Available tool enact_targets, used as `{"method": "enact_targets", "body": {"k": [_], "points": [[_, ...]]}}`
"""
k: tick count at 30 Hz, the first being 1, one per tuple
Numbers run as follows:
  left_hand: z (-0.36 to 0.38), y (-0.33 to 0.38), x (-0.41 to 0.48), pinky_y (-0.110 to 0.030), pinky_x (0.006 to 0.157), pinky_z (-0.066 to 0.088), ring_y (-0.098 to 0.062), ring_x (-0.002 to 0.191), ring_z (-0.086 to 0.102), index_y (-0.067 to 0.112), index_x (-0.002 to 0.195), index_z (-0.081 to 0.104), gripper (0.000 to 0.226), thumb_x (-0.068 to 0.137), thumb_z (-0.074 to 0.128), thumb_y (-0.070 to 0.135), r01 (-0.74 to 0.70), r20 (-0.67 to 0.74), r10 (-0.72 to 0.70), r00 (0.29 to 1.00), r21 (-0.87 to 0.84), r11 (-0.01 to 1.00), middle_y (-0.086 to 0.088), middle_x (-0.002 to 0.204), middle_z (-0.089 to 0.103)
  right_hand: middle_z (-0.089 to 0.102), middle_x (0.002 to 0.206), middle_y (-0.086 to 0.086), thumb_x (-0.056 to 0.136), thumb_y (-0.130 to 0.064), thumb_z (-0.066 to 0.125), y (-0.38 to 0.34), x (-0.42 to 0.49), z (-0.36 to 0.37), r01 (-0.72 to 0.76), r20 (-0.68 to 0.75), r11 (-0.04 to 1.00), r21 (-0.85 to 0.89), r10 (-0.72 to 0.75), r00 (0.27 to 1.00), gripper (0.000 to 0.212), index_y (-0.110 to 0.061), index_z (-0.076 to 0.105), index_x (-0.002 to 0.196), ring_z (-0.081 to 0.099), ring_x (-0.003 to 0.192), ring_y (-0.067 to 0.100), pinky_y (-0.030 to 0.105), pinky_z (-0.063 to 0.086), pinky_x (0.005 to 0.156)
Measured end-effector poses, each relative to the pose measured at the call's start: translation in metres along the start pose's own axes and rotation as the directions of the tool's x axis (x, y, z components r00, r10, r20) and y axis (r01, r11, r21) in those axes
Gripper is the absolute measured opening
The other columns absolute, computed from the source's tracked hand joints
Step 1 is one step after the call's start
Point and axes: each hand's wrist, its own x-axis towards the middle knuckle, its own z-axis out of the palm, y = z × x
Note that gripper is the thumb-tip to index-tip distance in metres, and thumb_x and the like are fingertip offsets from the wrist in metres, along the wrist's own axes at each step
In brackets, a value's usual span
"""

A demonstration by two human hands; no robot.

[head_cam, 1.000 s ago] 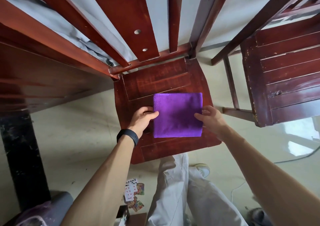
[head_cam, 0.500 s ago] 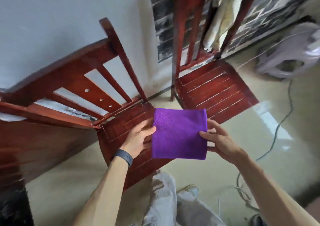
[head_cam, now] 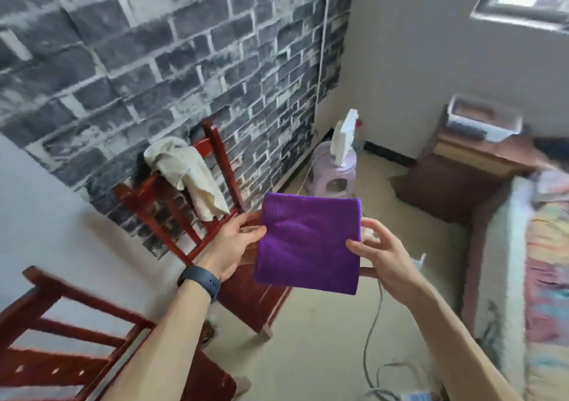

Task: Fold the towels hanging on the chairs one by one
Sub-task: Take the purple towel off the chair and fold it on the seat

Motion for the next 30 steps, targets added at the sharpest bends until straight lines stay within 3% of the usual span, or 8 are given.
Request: {"method": "enact_targets", "body": {"k": [7, 14, 19, 24, 27, 30], "points": [[0.111, 0.091, 0.090, -0.034, 0.063, 0.057, -0.015, 0.075, 0.071, 0.025, 0.117, 0.062, 0.030, 0.095, 0.060, 0.005, -0.143, 0.205, 0.118, 0.972, 0.111, 0.983, 0.001, 0.090, 0.073, 0.074, 0.104, 0.015, 0.092, -0.005, 0.068, -0.075, 0.027, -0.089, 0.194, -0.198, 0.981, 0.028, -0.185, 0.963, 0.034, -0.022, 0.063, 0.121, 0.074, 0.094, 0.031, 0.047, 0.061, 0.069], [0.210, 0.168, 0.212, -0.043, 0.069, 0.059, -0.019, 0.089, 0.070, 0.019, 0.126, 0.060, 0.034, 0.095, 0.060, 0.005, -0.193, 0.378, 0.142, 0.915, 0.098, 0.976, -0.007, 0.103, 0.069, 0.074, 0.104, 0.018, 0.090, -0.004, 0.069, -0.152, 0.102, -0.171, 0.312, -0.346, 0.949, 0.037, -0.281, 0.895, 0.035, -0.023, 0.066, 0.119, 0.073, 0.089, 0.030, 0.049, 0.061, 0.071], [0.280, 0.205, 0.292, -0.037, 0.066, 0.058, -0.012, 0.075, 0.068, 0.019, 0.122, 0.059, 0.030, 0.097, 0.056, 0.003, -0.186, 0.485, 0.103, 0.868, 0.126, 0.974, 0.012, 0.069, 0.069, 0.073, 0.108, 0.019, 0.089, -0.007, 0.070, -0.188, 0.155, -0.232, 0.321, -0.446, 0.946, 0.041, -0.270, 0.853, 0.037, -0.024, 0.066, 0.121, 0.072, 0.098, 0.032, 0.054, 0.061, 0.074], [0.351, 0.220, 0.365, -0.038, 0.069, 0.057, -0.015, 0.077, 0.071, 0.025, 0.118, 0.063, 0.026, 0.097, 0.059, 0.010, -0.175, 0.553, 0.042, 0.832, 0.190, 0.966, 0.003, 0.091, 0.074, 0.073, 0.109, 0.019, 0.089, -0.009, 0.070, -0.202, 0.196, -0.296, 0.318, -0.539, 0.946, 0.059, -0.237, 0.808, 0.036, -0.024, 0.066, 0.121, 0.072, 0.099, 0.031, 0.057, 0.059, 0.079], [0.398, 0.216, 0.406, -0.036, 0.069, 0.057, -0.014, 0.074, 0.070, 0.025, 0.115, 0.065, 0.025, 0.096, 0.059, 0.011, -0.152, 0.571, -0.001, 0.821, 0.220, 0.963, 0.003, 0.089, 0.074, 0.072, 0.111, 0.021, 0.089, -0.010, 0.070, -0.202, 0.217, -0.339, 0.303, -0.567, 0.950, 0.078, -0.207, 0.797, 0.037, -0.023, 0.065, 0.123, 0.070, 0.105, 0.036, 0.062, 0.057, 0.083], [0.449, 0.208, 0.448, -0.039, 0.071, 0.057, -0.015, 0.076, 0.069, 0.024, 0.115, 0.065, 0.024, 0.096, 0.059, 0.010, -0.123, 0.580, -0.044, 0.813, 0.244, 0.962, 0.003, 0.087, 0.073, 0.072, 0.109, 0.018, 0.089, -0.009, 0.070, -0.201, 0.245, -0.390, 0.282, -0.607, 0.954, 0.099, -0.167, 0.777, 0.036, -0.025, 0.066, 0.121, 0.071, 0.102, 0.031, 0.056, 0.059, 0.081]]}}
